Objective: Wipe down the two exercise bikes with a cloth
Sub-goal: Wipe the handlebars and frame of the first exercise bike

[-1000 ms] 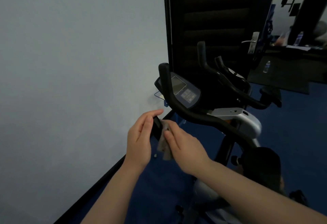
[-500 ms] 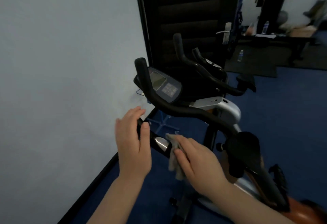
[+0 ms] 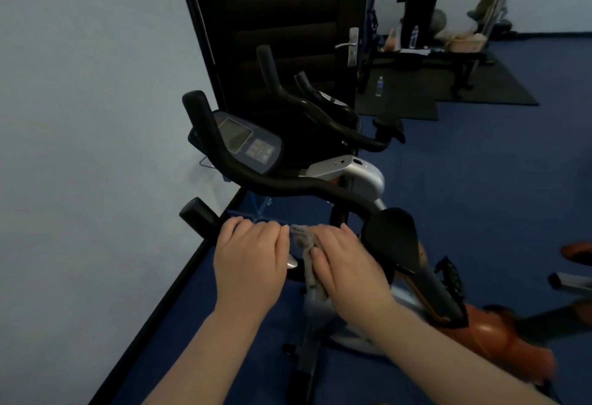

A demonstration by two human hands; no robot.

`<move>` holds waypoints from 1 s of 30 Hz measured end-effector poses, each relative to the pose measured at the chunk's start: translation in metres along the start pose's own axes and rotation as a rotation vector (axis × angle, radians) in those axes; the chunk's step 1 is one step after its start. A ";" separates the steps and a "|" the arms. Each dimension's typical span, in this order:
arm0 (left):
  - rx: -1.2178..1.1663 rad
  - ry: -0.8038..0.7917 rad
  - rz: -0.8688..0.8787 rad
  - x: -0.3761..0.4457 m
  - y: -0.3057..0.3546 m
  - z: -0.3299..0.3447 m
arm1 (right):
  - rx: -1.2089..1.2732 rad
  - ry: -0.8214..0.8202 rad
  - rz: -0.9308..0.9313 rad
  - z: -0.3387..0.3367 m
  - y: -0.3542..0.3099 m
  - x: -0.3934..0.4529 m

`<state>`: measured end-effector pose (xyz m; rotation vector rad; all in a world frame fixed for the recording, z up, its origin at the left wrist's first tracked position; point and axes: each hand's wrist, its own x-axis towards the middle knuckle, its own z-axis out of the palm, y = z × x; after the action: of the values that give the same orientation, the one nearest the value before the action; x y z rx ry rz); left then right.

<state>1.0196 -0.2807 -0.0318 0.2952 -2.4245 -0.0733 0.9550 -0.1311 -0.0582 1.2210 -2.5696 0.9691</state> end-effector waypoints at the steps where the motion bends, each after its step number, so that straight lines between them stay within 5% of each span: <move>1: 0.008 0.014 0.011 0.000 0.000 -0.001 | 0.043 0.033 0.029 0.002 -0.002 -0.001; 7: 0.012 0.021 0.105 0.000 -0.005 -0.003 | 0.638 0.282 0.279 -0.012 -0.025 -0.012; 15: -0.075 -0.025 0.096 -0.002 -0.004 -0.005 | 0.428 0.640 0.256 -0.086 0.011 -0.022; 21: -0.112 -0.054 -0.153 -0.005 0.017 -0.001 | 0.196 0.341 0.228 -0.067 0.067 -0.017; 30: -0.492 -0.054 -0.388 0.003 0.118 0.027 | 0.042 -0.066 -0.272 -0.083 0.112 0.035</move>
<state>0.9774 -0.1673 -0.0349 0.5312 -2.2771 -0.8414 0.8377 -0.0516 -0.0348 1.5878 -2.3558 0.9414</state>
